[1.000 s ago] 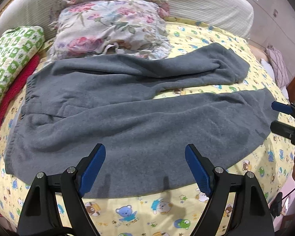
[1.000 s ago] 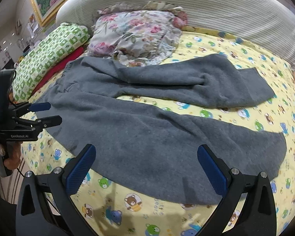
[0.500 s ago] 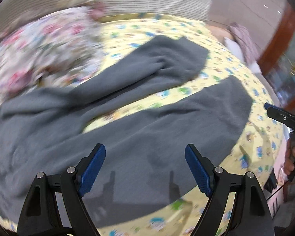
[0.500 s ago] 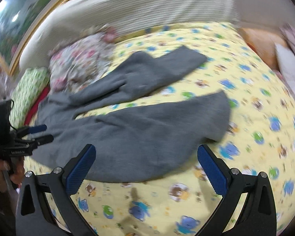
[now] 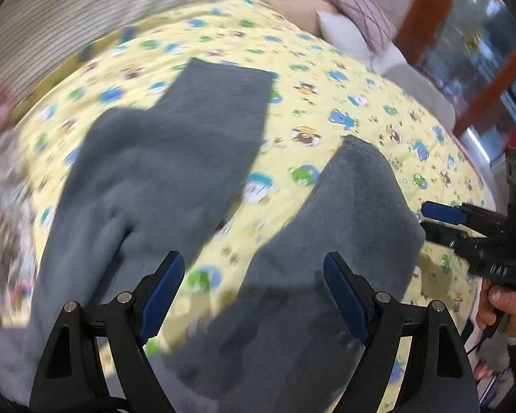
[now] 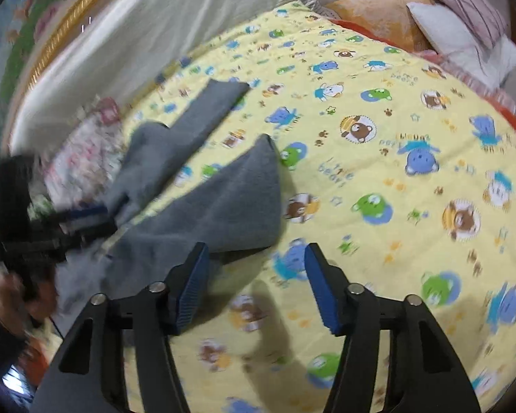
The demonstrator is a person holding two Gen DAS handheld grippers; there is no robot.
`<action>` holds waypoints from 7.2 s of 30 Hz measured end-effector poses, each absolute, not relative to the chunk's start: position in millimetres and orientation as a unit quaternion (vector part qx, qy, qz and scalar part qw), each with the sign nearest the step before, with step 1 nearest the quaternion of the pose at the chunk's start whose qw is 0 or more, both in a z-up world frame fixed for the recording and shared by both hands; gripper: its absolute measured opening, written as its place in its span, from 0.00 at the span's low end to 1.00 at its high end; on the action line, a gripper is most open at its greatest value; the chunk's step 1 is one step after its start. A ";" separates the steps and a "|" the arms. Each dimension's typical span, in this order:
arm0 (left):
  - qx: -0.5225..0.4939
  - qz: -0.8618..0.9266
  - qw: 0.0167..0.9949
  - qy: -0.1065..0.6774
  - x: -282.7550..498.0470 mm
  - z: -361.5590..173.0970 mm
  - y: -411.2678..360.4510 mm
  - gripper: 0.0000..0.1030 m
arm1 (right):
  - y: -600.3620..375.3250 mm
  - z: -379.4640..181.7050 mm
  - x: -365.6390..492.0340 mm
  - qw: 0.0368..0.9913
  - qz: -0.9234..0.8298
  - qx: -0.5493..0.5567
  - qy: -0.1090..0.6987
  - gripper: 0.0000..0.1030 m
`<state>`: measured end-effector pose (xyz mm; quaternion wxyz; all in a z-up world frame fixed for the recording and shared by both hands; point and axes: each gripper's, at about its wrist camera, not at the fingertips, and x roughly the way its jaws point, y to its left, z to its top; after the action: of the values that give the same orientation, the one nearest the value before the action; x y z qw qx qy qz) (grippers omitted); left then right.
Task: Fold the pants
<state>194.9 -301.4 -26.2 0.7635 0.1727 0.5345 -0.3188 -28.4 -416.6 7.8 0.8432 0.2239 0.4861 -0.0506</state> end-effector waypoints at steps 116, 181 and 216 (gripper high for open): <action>0.125 -0.401 0.727 0.543 128.9 20.4 -194.6 0.02 | -464.6 62.7 44.5 0.873 0.052 0.194 0.443 0.07; -0.294 0.050 0.747 0.594 239.8 -41.9 307.7 0.66 | -12.5 0.2 118.3 0.800 0.293 0.000 0.525 0.63; -0.361 0.078 0.834 0.410 33.8 32.5 320.2 0.05 | -1.2 41.2 48.0 0.745 0.429 -0.030 0.510 0.05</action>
<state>33.8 320.2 32.5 0.8343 -0.3607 0.4096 0.0780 48.0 -1.2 41.2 0.7448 -0.0301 0.5104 0.4288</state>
